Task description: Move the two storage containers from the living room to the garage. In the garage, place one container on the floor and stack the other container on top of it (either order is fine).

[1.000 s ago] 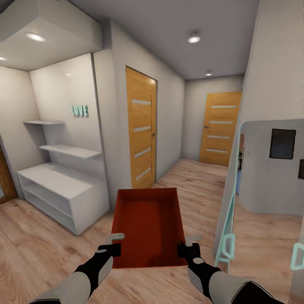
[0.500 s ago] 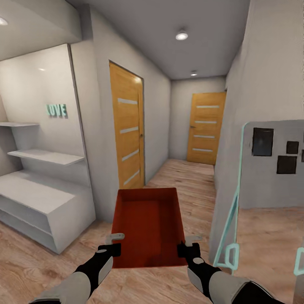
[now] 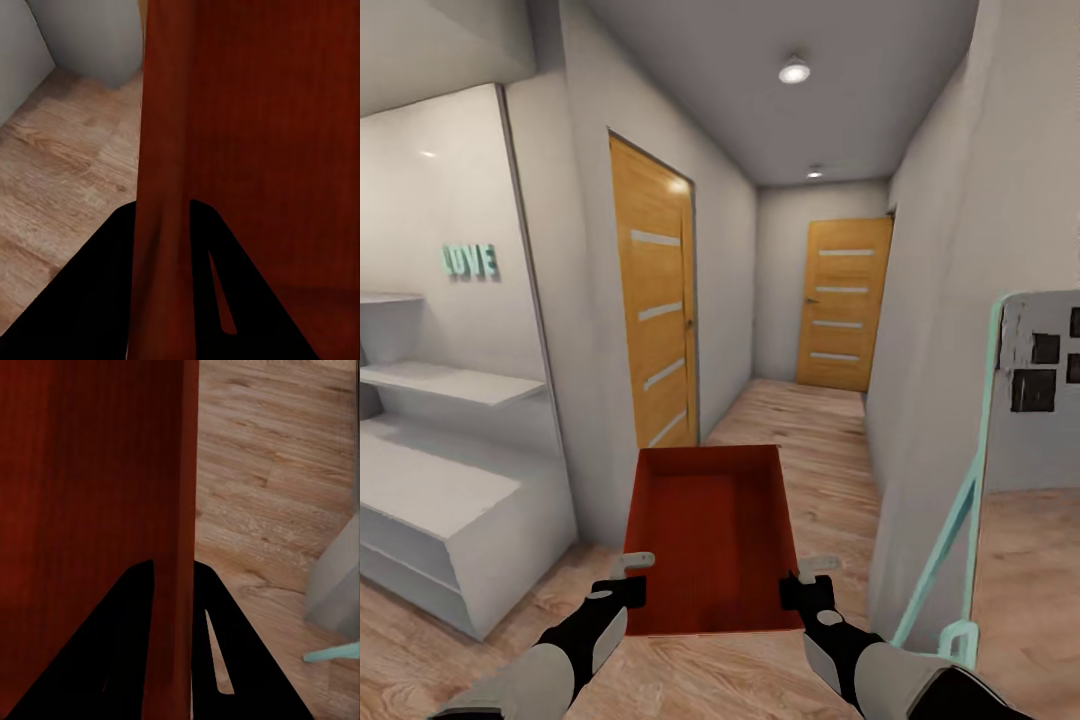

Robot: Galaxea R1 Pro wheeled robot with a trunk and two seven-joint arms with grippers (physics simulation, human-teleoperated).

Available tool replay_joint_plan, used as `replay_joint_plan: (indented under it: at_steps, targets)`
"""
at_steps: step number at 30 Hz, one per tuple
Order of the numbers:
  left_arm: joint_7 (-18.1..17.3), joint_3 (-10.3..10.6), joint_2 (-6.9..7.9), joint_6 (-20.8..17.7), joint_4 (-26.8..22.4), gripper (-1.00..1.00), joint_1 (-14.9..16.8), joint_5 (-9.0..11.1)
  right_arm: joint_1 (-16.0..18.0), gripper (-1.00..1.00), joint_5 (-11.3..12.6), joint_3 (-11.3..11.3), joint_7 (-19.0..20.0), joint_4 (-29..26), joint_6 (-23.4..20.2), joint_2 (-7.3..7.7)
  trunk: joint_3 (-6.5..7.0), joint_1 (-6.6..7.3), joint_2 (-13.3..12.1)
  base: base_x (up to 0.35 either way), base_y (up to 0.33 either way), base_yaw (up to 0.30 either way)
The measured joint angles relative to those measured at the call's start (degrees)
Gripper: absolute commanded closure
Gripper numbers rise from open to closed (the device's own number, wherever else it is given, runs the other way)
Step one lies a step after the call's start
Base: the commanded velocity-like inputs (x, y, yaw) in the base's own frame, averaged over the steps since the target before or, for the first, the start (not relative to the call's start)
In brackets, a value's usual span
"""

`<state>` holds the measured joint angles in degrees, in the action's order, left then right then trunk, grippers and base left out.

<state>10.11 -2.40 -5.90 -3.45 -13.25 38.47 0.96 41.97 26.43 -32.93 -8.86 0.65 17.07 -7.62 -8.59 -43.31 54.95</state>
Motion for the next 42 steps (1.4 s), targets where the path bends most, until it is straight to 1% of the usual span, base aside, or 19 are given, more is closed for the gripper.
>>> replay_joint_plan:
  at_steps: [13, 15, 20, 24, 27, 34, 42]
  targets:
    - [0.0, 0.0, -0.01, 0.0, 0.0, 1.00, 0.0, 0.0, 0.0, 1.00, 0.1, -0.1, 0.0, 0.0, 0.0, 0.00, 0.00, 0.00, 0.0, 0.314, 0.189, -0.280]
    - [0.0, -0.4, -0.08, 0.0, 0.0, 1.00, 0.0, -0.4, 0.0, 1.00, 0.0, 0.0, 0.0, 0.0, 0.0, 0.04, 0.00, 0.00, 0.0, 0.314, 0.189, -0.284]
    - [0.0, -0.1, -0.02, 0.0, 0.0, 1.00, 0.0, -0.1, 0.0, 1.00, 0.2, -0.1, 0.0, 0.0, 0.0, 0.01, 0.00, 0.00, 0.0, 0.314, 0.188, -0.285]
    - [0.0, -0.5, -0.11, 0.0, 0.0, 1.00, 0.0, -0.5, 0.0, 1.00, -0.1, 0.1, 0.0, 0.0, 0.0, 0.06, 0.00, 0.00, 0.0, 0.314, 0.188, -0.285]
    - [0.0, -0.3, -0.06, 0.0, 0.0, 1.00, 0.0, -0.3, 0.0, 1.00, 0.0, 0.0, 0.0, 0.0, 0.0, 0.03, 0.00, 0.00, 0.0, 0.314, 0.188, -0.285]
    - [0.0, -0.6, -0.13, 0.1, 0.0, 1.00, 0.0, -0.5, 0.0, 1.00, -0.1, 0.0, 0.1, 0.0, 0.0, 0.08, 0.00, 0.00, 0.0, 0.314, 0.189, -0.285]
    - [0.0, -0.6, -0.11, 0.1, 0.0, 1.00, 0.0, -0.5, 0.0, 1.00, -0.2, 0.1, 0.1, 0.0, -0.1, 0.07, 0.00, 0.00, 0.0, 0.314, 0.179, -0.078]
